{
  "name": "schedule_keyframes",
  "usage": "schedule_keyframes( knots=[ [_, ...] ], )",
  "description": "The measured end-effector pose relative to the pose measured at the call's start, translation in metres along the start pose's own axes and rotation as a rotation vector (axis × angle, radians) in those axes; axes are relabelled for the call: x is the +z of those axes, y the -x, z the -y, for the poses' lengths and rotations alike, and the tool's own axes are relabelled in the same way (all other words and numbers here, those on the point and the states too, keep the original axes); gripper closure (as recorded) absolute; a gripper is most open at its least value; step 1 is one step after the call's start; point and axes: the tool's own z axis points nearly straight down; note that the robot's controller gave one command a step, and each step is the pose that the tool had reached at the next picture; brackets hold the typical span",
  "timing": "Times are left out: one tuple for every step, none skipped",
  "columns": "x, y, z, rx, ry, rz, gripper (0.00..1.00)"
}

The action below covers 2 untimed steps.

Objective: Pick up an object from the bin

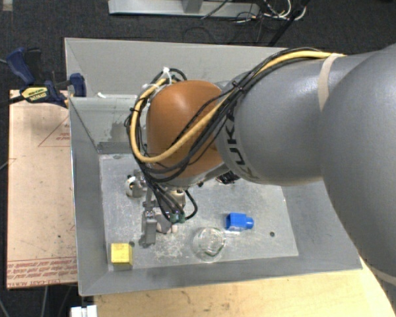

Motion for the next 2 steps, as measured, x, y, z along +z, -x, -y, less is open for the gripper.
schedule_keyframes(
  knots=[
    [-0.005,0.002,0.001,0.004,0.002,0.007,0.0],
    [0.032,0.011,0.022,-0.159,0.005,0.016,0.0]
  ],
)
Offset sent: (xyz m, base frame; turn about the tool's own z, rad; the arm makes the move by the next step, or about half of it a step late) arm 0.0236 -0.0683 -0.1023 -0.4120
